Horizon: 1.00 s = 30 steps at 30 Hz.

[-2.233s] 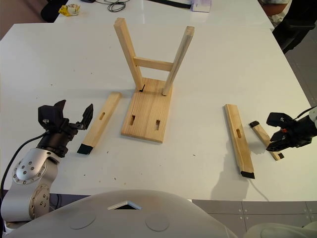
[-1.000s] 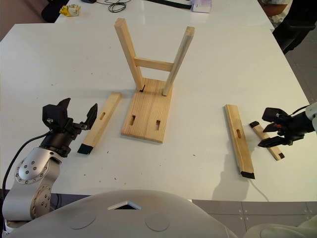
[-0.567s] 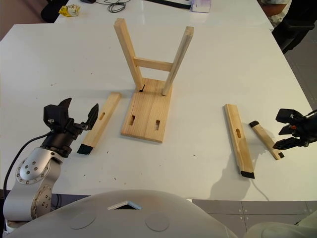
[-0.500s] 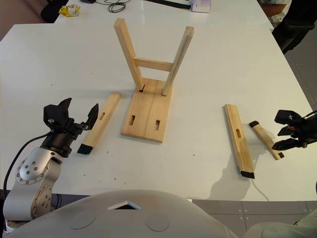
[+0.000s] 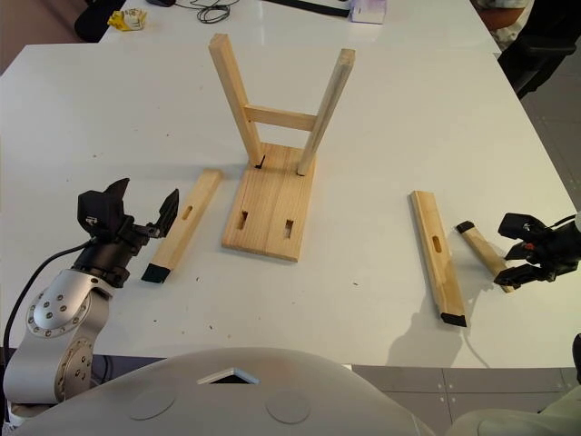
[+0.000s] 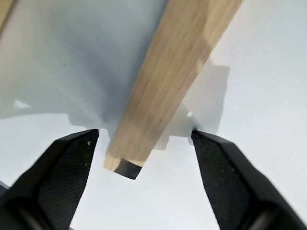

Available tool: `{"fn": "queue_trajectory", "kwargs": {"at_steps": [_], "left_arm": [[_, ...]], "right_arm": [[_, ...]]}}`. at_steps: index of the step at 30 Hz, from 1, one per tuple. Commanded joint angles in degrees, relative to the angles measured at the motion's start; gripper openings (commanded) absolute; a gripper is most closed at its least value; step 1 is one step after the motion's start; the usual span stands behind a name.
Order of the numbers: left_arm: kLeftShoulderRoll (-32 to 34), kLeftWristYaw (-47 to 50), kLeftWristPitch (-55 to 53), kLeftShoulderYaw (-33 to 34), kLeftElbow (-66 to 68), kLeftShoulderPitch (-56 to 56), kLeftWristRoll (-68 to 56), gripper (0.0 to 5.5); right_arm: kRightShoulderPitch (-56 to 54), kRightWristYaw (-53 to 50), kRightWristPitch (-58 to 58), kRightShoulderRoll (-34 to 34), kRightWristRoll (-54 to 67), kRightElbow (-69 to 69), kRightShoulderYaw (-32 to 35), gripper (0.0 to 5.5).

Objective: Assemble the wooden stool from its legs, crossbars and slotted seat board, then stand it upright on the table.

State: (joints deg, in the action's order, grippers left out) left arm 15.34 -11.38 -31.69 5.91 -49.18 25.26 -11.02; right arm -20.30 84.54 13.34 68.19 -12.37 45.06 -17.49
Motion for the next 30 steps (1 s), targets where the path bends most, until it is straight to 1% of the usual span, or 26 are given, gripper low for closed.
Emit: {"fn": "queue_trajectory", "kwargs": {"at_steps": [1,2,11,14,17,21,30], "left_arm": [[0.89,-0.69,-0.74,0.20,0.63,-0.99,-0.41,4.41],[0.96,-0.74,-0.81,0.27,0.58,-1.06,-0.47,4.41],[1.73,-1.33,-0.91,0.83,0.97,-1.75,-0.72,4.41],[1.68,-1.29,-0.83,0.78,1.04,-1.85,-0.66,4.41],[1.70,-1.25,-0.86,0.77,1.18,-2.17,-0.61,4.41],[2.12,-1.57,-1.04,0.85,1.58,-3.19,-0.73,4.41],[3.50,-2.34,-2.42,0.81,2.05,-6.35,-1.17,4.41]], "right_arm": [[2.31,-2.51,0.27,-2.43,0.11,-0.89,0.52,3.41],[2.53,-2.86,0.14,-2.58,0.23,-1.08,0.70,3.31],[2.89,-2.95,0.98,-2.94,0.34,-2.96,1.50,1.79],[2.42,-3.53,1.22,-3.34,0.31,-2.97,1.69,1.37],[1.93,-4.02,2.22,-4.25,0.61,-3.91,1.92,1.32],[3.36,-3.83,4.95,-4.99,1.92,-9.30,2.56,1.32],[5.12,-2.19,17.52,-5.55,6.19,-31.61,4.29,1.32]]}}
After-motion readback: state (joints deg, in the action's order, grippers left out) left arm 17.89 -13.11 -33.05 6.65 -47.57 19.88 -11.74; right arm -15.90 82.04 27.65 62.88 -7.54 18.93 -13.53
